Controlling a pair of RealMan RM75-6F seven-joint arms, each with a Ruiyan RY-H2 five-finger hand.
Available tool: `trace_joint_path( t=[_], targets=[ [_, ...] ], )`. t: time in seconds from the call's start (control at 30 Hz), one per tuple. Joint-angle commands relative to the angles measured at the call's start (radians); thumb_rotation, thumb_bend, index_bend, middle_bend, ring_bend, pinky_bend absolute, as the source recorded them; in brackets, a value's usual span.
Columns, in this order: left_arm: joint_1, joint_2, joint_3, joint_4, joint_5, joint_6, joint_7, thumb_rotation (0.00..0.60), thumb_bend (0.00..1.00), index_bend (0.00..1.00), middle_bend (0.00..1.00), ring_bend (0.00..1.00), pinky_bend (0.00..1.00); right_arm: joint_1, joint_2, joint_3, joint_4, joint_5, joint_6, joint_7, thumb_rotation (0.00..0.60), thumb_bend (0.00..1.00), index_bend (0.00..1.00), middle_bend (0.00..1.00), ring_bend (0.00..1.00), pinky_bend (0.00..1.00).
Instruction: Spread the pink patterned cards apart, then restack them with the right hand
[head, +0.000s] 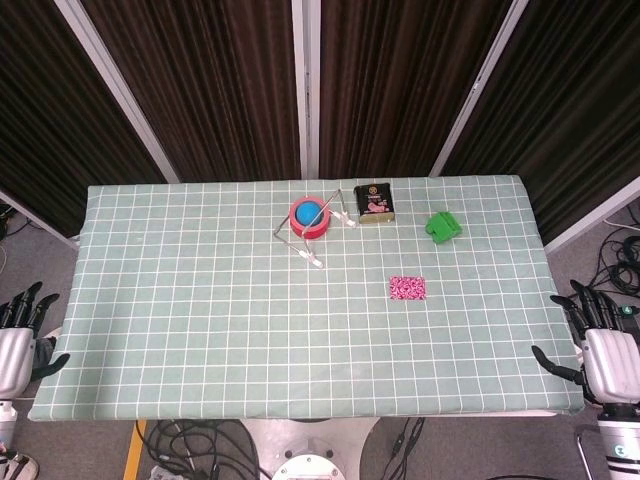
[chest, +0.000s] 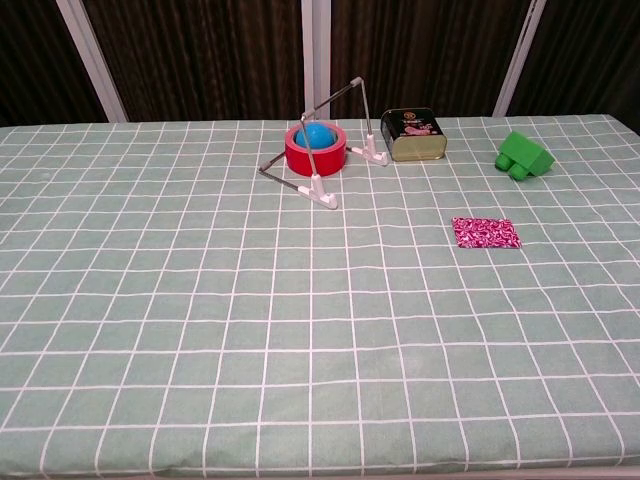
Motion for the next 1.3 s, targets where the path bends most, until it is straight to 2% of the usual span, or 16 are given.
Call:
trace_joint_path(
  t=[0.03, 0.5, 0.8, 0.93, 1.0, 1.07, 1.13, 1.23, 1.3],
  targets=[
    [-0.001, -0.001, -0.001, 0.000, -0.002, -0.002, 0.001, 0.600, 0.08, 0.22, 0.16, 0.13, 0.19, 0.003, -0.001, 0.001, 0.001, 0.003, -0.007, -0.002, 0.472, 0.14, 0.20, 0.03, 0.00, 0.00],
    [-0.003, -0.002, -0.004, -0.008, -0.008, -0.004, 0.012, 0.600, 0.08, 0.22, 0.16, 0.13, 0.19, 0.018, -0.001, 0.008, 0.008, 0.010, -0.031, -0.004, 0.476, 0.15, 0.20, 0.03, 0.00, 0.00],
    [-0.019, -0.014, -0.013, 0.004, -0.023, -0.029, 0.010, 0.600, 0.08, 0.22, 0.16, 0.13, 0.19, 0.060, -0.008, 0.026, -0.008, 0.049, -0.095, -0.062, 0.479, 0.22, 0.20, 0.03, 0.00, 0.00],
    [-0.027, -0.020, -0.013, 0.015, -0.029, -0.045, 0.006, 0.600, 0.08, 0.22, 0.16, 0.13, 0.19, 0.106, -0.031, 0.042, -0.010, 0.084, -0.159, -0.117, 0.460, 0.30, 0.20, 0.03, 0.00, 0.00],
    [-0.029, -0.023, -0.014, 0.020, -0.030, -0.047, 0.003, 0.600, 0.08, 0.22, 0.16, 0.13, 0.19, 0.142, -0.053, 0.054, -0.001, 0.115, -0.210, -0.163, 0.419, 0.38, 0.20, 0.03, 0.00, 0.00],
    [-0.030, -0.027, -0.014, 0.024, -0.030, -0.047, 0.000, 0.600, 0.08, 0.22, 0.16, 0.13, 0.19, 0.186, -0.083, 0.066, 0.013, 0.154, -0.276, -0.199, 0.331, 0.48, 0.21, 0.03, 0.00, 0.00],
    [-0.030, -0.028, -0.013, 0.025, -0.028, -0.048, -0.002, 0.600, 0.08, 0.22, 0.16, 0.13, 0.19, 0.235, -0.114, 0.077, 0.037, 0.200, -0.356, -0.218, 0.208, 0.59, 0.23, 0.02, 0.00, 0.00],
    [-0.027, -0.028, -0.011, 0.025, -0.029, -0.045, -0.003, 0.600, 0.08, 0.22, 0.16, 0.13, 0.19, 0.297, -0.160, 0.089, 0.078, 0.261, -0.453, -0.248, 0.034, 0.69, 0.27, 0.00, 0.00, 0.00],
    [-0.024, -0.027, -0.011, 0.024, -0.030, -0.040, -0.003, 0.600, 0.08, 0.22, 0.16, 0.13, 0.19, 0.341, -0.204, 0.096, 0.121, 0.297, -0.513, -0.259, 0.000, 0.71, 0.28, 0.00, 0.00, 0.00]
  ],
)
